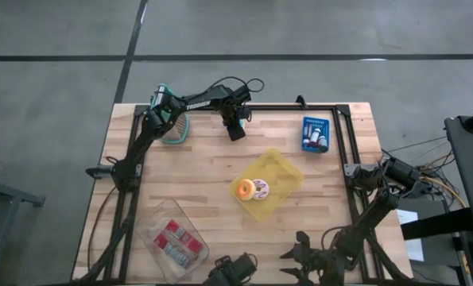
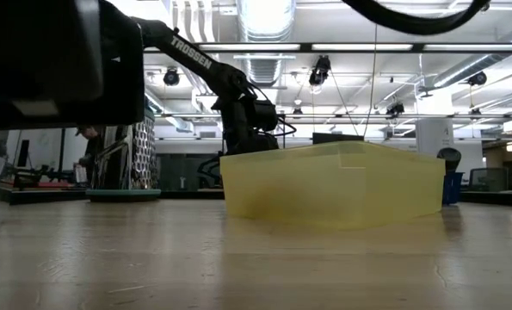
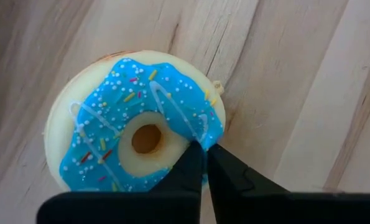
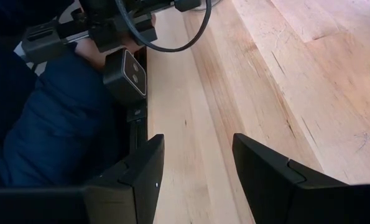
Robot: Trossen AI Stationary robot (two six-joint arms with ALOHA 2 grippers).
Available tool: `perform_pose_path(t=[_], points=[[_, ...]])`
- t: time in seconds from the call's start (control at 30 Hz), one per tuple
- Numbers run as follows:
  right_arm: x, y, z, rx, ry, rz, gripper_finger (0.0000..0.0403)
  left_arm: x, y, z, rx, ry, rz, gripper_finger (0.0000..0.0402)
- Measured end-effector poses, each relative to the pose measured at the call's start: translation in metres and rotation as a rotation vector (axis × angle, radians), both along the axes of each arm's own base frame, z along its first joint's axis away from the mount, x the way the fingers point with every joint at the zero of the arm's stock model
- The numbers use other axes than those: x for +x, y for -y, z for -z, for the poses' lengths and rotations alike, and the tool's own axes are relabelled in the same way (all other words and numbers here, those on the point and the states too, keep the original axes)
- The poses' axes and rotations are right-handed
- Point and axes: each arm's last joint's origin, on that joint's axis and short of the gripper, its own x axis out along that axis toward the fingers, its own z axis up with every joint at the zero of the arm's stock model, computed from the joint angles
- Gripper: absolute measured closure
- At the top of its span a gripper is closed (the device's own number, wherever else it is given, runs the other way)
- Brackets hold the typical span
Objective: Pick & Place Food Item
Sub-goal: Put the blue donut into the yellow bin
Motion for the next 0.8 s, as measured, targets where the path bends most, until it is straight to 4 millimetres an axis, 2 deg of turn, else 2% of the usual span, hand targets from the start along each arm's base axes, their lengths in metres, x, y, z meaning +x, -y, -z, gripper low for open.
perform_pose_path(t=[0.17, 0.4, 0.8], points=[[0.0, 0.0, 0.0, 0.0, 0.0, 0.0, 0.0216, 0.0, 0.0, -0.004, 0.007, 0.008, 0.011, 0.0386], [0.0, 0.0, 0.0, 0.0, 0.0, 0.0, 0.0216, -0.001, 0.003, -0.021, 0.028, 0.04, 0.019, 0.0387], [0.0, 0.0, 0.0, 0.0, 0.0, 0.0, 0.0216, 0.002, 0.007, -0.034, 0.039, 0.054, 0.033, 0.0387]])
